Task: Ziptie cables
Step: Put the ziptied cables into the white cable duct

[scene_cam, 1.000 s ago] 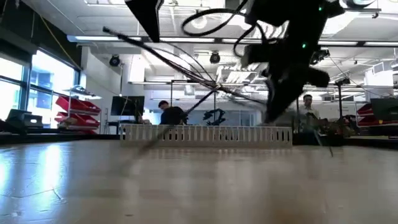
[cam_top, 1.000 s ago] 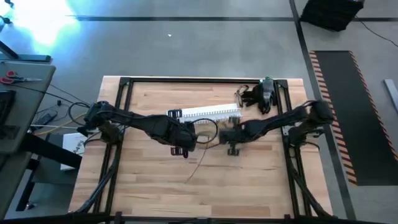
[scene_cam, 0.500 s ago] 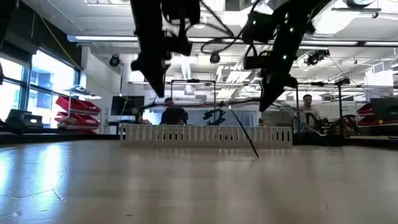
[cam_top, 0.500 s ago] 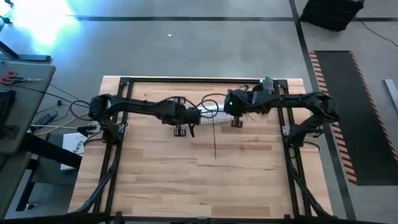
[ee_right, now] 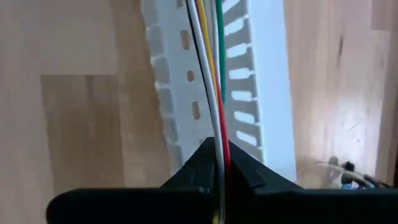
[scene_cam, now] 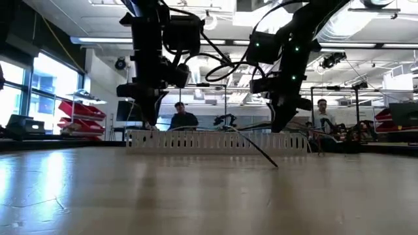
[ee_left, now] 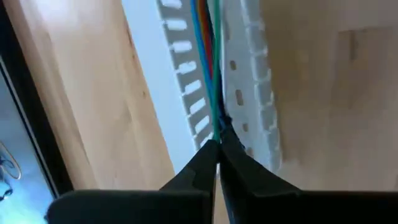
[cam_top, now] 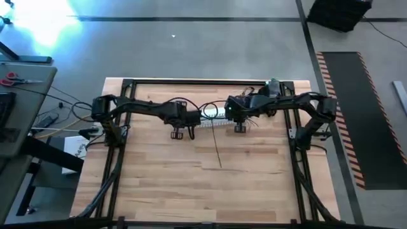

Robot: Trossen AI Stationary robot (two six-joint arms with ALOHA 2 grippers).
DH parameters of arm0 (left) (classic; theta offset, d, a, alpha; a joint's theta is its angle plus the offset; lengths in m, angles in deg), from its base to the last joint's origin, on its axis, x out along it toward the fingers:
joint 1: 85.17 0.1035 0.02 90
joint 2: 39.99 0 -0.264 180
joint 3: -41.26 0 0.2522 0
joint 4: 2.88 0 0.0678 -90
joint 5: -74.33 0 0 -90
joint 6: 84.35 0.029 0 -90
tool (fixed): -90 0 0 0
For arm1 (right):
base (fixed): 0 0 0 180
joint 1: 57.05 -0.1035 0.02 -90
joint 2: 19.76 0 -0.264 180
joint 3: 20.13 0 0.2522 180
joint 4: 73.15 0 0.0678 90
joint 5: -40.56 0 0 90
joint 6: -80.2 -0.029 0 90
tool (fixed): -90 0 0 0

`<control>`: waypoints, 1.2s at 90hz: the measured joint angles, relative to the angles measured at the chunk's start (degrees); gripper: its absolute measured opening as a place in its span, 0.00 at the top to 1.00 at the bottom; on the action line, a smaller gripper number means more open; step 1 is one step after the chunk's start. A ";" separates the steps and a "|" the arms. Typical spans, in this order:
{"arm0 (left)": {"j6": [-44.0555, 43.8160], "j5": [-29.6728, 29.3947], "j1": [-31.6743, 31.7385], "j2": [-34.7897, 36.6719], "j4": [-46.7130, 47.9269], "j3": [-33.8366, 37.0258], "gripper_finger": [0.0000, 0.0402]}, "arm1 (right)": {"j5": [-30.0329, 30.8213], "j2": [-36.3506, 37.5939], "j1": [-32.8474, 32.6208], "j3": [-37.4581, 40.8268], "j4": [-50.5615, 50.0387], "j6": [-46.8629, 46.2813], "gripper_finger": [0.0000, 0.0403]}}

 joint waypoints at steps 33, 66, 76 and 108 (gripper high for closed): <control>-1.29 1.37 0.07 0.00 3.59 0.03 1.00 | -4.52 -2.34 -0.09 0.00 3.77 0.36 1.00; -1.29 3.01 -0.08 0.00 2.37 0.03 1.00 | 0.25 -2.34 -0.10 -0.09 -0.17 4.87 0.82; -1.27 3.02 -0.08 0.00 2.13 0.03 1.00 | 2.81 -2.32 -0.09 -0.09 -1.93 6.99 0.72; 0.98 5.77 -0.45 0.00 -5.11 0.01 1.00 | 7.54 2.21 -3.25 -0.07 -3.14 10.00 0.58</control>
